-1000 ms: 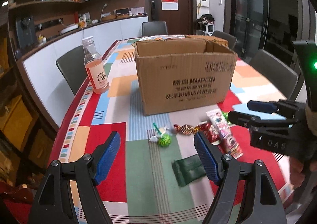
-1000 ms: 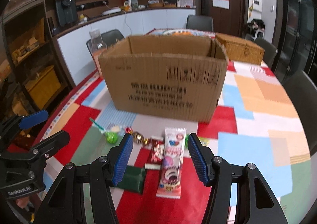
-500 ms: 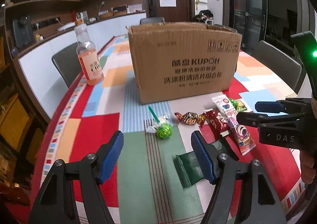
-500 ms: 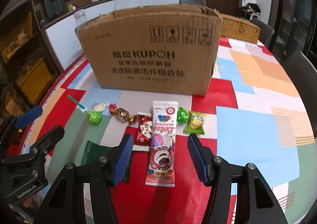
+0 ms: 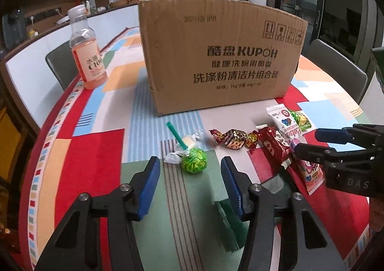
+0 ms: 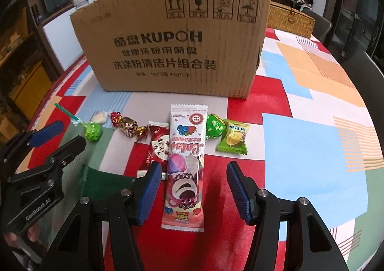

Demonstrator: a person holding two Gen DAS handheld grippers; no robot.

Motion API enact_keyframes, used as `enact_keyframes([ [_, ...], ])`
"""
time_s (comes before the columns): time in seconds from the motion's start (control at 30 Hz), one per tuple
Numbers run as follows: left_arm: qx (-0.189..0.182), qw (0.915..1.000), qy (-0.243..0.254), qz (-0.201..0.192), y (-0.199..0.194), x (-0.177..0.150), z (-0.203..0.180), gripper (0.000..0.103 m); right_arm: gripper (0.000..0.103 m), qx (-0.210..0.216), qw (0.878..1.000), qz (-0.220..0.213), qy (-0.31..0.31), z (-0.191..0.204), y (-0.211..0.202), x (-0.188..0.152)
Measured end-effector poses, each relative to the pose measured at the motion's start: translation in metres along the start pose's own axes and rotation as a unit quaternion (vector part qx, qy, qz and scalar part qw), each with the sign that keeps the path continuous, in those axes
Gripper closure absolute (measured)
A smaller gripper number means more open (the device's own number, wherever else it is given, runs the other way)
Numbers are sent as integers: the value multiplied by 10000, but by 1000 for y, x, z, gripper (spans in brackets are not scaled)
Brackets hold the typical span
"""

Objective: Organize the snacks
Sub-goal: 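Grasp the green lollipop with the left tool while the right tool grasps the pink stick pack, then carry the lollipop and stick pack over the cardboard box and open both tools inside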

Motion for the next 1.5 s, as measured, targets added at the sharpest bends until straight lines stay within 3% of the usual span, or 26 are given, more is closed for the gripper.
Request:
enact_keyframes([
  [0.6, -300, 9991, -3, 303, 33, 11, -3, 69, 64, 90, 9997, 204, -26, 4, 22, 6],
  [0.67, -273, 9992, 7, 285, 34, 14, -3, 78, 68, 13, 9998, 181, -81, 4, 23, 7],
  [0.77, -333, 9990, 47, 295, 33, 14, -6, 77, 71, 24, 9998, 187, -72, 3, 23, 8],
  [1.07, -323, 9994, 74, 131, 4, 12, -14, 78, 72, 132, 9999, 58, -22, 0, 6, 7],
  [1.5, -263, 9990, 69, -363, -56, 20, -21, 78, 72, 356, 9977, -568, -83, 9, -44, 10],
])
Point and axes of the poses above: each gripper's, at about its wrist camera, not at the fingertips, and y roughly the way its jaws point, z to its left, x to its top, the point moved 6 cm from there along y, roughly the way its jaws point, and after that the axes turned 10 degrees about z, right-handed, at the moved point
